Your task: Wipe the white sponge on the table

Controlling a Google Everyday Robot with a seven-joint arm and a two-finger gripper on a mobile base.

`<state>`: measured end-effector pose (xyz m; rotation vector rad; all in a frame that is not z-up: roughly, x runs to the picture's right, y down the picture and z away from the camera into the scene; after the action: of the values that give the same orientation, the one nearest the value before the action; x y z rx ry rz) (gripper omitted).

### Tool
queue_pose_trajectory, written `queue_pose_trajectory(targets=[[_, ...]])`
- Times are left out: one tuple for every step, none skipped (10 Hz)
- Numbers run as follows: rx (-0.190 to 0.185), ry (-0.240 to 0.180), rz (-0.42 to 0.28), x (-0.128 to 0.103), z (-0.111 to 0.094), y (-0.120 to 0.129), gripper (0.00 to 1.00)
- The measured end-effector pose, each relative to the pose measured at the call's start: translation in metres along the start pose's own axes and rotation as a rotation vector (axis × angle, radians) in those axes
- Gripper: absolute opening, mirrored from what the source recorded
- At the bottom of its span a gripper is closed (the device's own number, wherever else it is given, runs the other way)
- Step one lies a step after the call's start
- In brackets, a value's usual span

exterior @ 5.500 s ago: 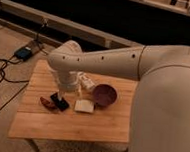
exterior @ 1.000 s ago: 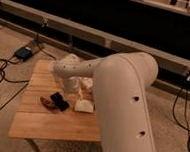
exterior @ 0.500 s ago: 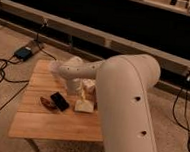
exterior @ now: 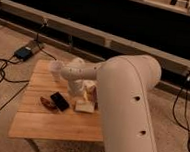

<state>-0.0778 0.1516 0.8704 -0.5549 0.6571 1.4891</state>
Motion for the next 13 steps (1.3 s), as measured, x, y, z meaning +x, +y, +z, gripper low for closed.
queue_pose_trajectory(targets=[[0.012, 0.001, 0.004, 0.000, 0.001, -0.003, 0.65], [0.026, 0.000, 0.008, -0.001, 0.002, -0.007, 0.65], [0.042, -0.002, 0.011, -0.002, 0.003, -0.010, 0.65], [0.070, -0.007, 0.014, -0.003, 0.003, -0.015, 0.65], [0.091, -0.010, 0.015, -0.003, 0.003, -0.018, 0.65], [0.113, -0.013, 0.016, -0.003, 0.004, -0.021, 0.65], [0.131, -0.015, 0.018, -0.003, 0.004, -0.022, 0.65], [0.140, -0.015, 0.018, -0.002, 0.006, -0.023, 0.65], [0.151, -0.013, 0.021, -0.002, 0.008, -0.023, 0.65], [0.157, -0.011, 0.024, -0.001, 0.010, -0.023, 0.65], [0.163, -0.006, 0.027, 0.000, 0.013, -0.024, 0.65], [0.169, -0.003, 0.030, 0.000, 0.015, -0.024, 0.63], [0.172, -0.002, 0.033, 0.000, 0.016, -0.024, 0.55]])
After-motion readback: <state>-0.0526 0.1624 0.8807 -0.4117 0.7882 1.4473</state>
